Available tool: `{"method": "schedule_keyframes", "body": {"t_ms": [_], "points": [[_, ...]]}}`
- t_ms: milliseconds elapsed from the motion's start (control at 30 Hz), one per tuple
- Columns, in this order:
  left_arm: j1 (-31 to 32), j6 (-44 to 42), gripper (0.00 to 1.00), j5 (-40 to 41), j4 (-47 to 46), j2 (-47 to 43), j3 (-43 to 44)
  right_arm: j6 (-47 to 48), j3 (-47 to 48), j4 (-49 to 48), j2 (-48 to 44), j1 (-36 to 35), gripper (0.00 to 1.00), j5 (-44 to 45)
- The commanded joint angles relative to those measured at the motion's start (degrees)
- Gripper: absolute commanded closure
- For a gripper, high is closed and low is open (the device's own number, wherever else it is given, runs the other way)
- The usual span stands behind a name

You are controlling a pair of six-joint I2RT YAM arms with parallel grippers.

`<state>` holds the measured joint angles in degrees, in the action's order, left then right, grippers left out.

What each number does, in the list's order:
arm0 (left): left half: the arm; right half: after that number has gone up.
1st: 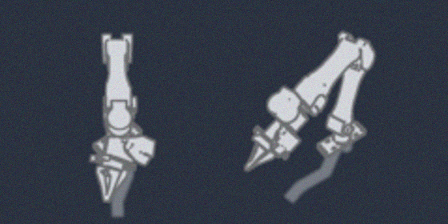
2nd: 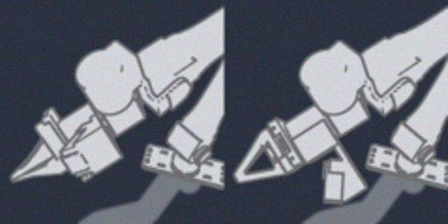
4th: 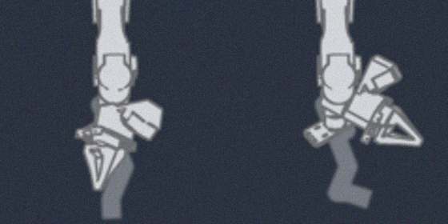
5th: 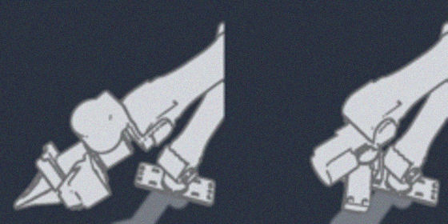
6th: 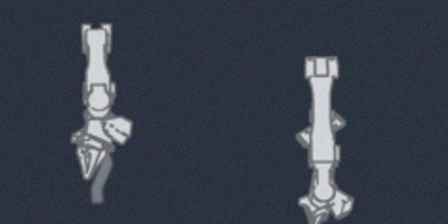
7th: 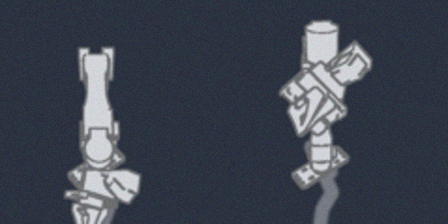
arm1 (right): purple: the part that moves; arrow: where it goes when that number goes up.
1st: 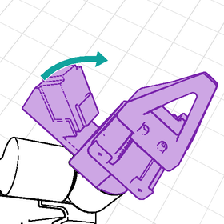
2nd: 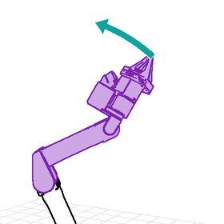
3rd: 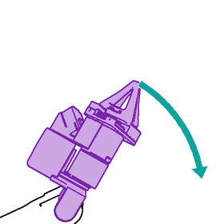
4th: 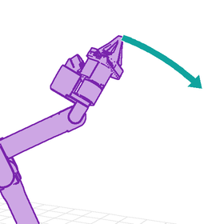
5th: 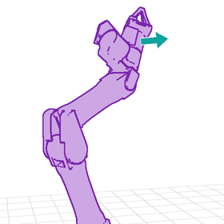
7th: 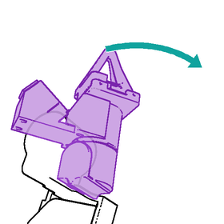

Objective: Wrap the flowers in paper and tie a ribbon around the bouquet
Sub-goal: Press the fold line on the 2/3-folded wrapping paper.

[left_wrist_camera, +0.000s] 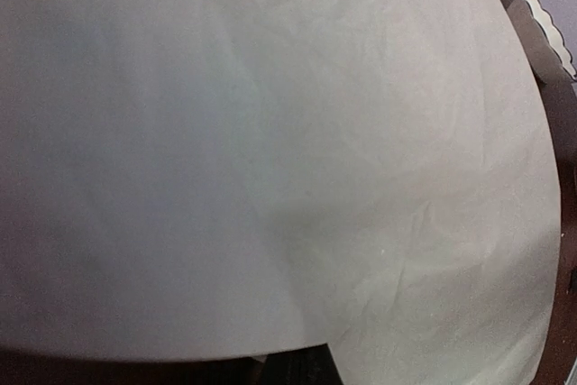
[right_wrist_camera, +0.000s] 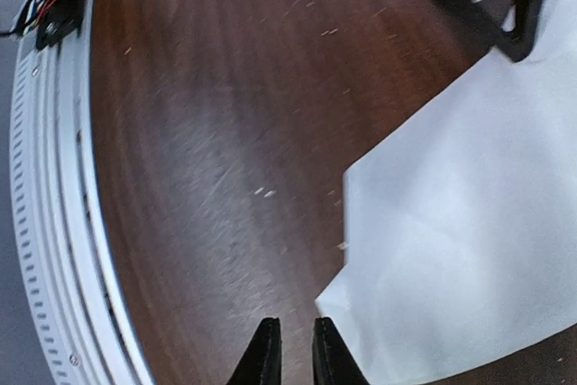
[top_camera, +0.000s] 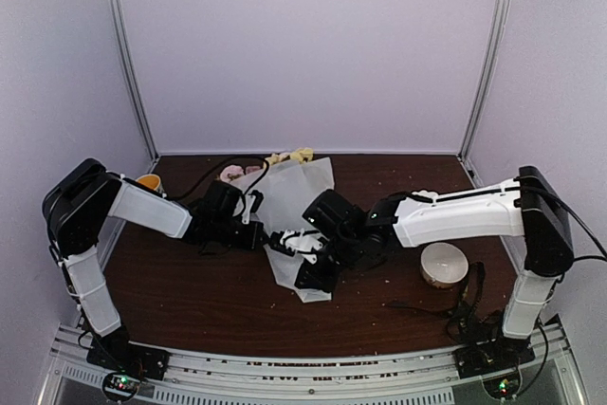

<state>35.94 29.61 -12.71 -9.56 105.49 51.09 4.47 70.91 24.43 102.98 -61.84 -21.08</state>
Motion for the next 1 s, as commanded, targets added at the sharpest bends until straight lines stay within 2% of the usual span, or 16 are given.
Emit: {"method": "schedule_keyframes", "body": {"t_ms": [0, 100, 200, 267, 433, 567, 700, 967], "points": [[-0.4, -0.6, 1.0, -0.1, -3.1, 0.7, -0.4, -6.7, 6.0, -2.0, 6.4, 3.7, 0.86, 9.7], [-0.5, -1.2, 1.0, -0.7, -2.9, 0.8, 0.1, -7.9, 8.1, -1.1, 9.2, 3.6, 0.87, 12.8], [-0.5, -2.6, 1.0, -0.9, -2.5, 0.9, 1.1, -7.8, 5.4, -3.1, 9.4, 3.0, 0.87, 12.0], [-0.4, -4.1, 1.0, -1.1, -1.9, 0.9, 2.4, -8.0, 4.5, -2.0, 9.3, 2.2, 0.87, 15.2], [-0.5, -7.4, 1.0, -2.9, -0.9, 2.7, 6.9, -12.7, -3.7, -7.1, 2.5, 1.9, 0.89, 18.8], [-0.3, -8.8, 1.0, -6.0, -1.9, 4.3, 9.0, -13.8, -7.0, -7.0, -3.3, 2.1, 0.89, 24.6], [0.0, -9.4, 1.0, -3.3, -1.1, 4.4, 9.8, -13.3, -9.4, -9.9, -6.7, 2.3, 0.88, 22.9], [0.0, -7.9, 1.0, -2.8, -1.9, 6.8, 7.9, -11.0, 2.0, -10.1, 5.2, 2.3, 0.88, 17.3]]}}
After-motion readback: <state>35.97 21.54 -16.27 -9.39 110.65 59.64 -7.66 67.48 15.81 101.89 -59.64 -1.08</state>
